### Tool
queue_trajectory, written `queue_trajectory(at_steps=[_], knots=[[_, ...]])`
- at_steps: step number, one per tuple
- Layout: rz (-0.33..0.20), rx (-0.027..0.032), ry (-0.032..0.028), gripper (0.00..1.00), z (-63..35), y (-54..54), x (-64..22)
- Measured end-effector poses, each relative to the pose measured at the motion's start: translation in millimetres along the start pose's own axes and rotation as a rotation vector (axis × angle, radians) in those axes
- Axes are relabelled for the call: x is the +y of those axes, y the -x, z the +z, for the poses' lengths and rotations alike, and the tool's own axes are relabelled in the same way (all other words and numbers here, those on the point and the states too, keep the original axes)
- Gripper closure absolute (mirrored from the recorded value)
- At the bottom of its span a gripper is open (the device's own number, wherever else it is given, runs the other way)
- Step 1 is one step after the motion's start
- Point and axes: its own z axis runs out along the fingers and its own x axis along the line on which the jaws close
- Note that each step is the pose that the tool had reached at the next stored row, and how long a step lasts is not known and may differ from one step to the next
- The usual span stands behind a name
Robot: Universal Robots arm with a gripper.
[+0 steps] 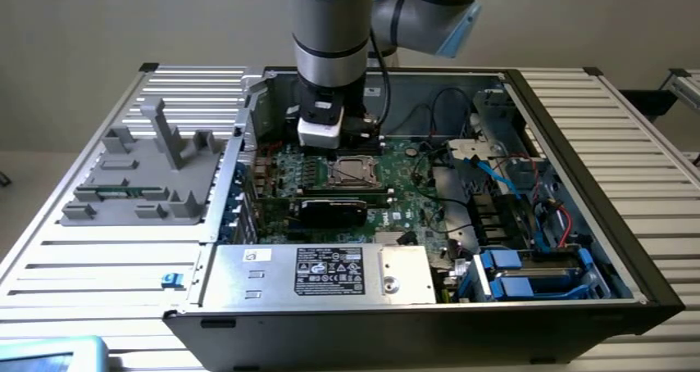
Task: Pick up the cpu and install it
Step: 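Install the second cpu locking lever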
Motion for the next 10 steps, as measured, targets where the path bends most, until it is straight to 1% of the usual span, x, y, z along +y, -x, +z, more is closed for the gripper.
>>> queue_trajectory(at_steps=[1,2,3,5,6,8,10], knots=[[0.0,-0.0013,-0.0063,0.89,0.7,-0.4,1.3],[0.0,-0.0031,-0.0142,0.89,1.2,-0.7,2.5],[0.0,-0.0053,-0.0235,0.89,1.6,-0.9,3.5],[0.001,-0.0104,-0.0457,0.89,1.8,-1.5,6.3],[0.001,-0.0125,-0.0502,0.89,1.6,-1.7,7.5],[0.002,-0.0158,-0.0567,0.89,1.2,-2.3,10.7],[0.002,-0.0187,-0.0607,0.89,3.0,-2.8,13.1]])
